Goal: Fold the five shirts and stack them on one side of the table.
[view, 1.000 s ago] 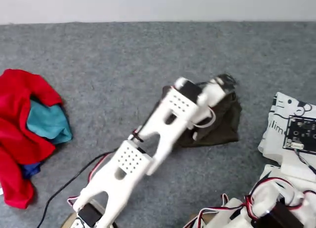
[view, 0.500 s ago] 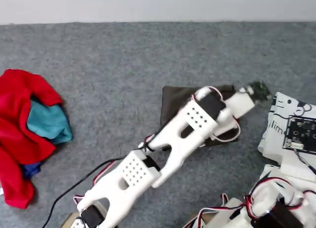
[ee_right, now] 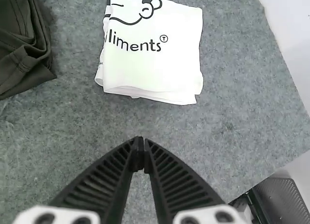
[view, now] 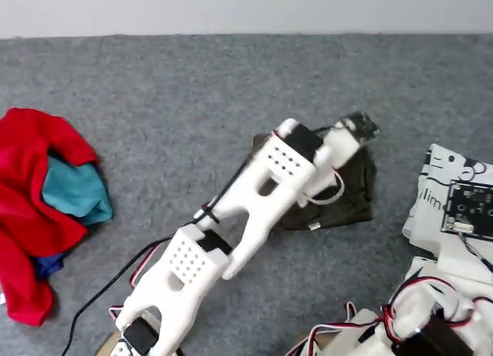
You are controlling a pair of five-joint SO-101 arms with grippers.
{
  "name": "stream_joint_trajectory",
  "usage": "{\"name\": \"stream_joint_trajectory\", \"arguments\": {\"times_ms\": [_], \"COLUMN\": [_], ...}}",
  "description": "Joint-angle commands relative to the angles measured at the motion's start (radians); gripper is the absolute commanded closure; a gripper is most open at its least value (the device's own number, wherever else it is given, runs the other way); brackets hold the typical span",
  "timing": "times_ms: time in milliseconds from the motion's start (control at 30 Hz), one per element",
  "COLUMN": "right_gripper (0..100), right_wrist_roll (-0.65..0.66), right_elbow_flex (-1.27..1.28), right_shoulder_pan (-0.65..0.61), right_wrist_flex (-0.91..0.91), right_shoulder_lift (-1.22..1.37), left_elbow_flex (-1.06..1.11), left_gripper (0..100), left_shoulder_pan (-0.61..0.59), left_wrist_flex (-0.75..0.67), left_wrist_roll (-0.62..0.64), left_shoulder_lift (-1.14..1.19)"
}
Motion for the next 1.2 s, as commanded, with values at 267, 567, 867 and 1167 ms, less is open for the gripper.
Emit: {"name": "stream_joint_trajectory", "arguments": {"times_ms": [267, 567, 867, 1167], "right_gripper": [98.5, 98.6, 98.6, 98.5], "right_wrist_roll": [0.008, 0.009, 0.006, 0.003], "right_elbow_flex": [0.0, -0.005, -0.002, 0.0], "right_shoulder_pan": [0.008, 0.008, 0.008, 0.004], "right_wrist_flex": [0.038, 0.039, 0.039, 0.039], "right_shoulder_lift": [-0.002, -0.002, -0.002, -0.002], "left_elbow_flex": [-0.177, -0.145, 0.206, 0.659], "left_gripper": [99, 99, 99, 99], "left_shoulder_pan": [0.267, 0.184, 0.028, -0.051], "left_wrist_flex": [0.058, 0.063, 0.06, -0.101], "left_wrist_roll": [0.006, 0.008, 0.071, 0.071], "left_shoulder_lift": [0.052, -0.092, -0.45, -0.488]}}
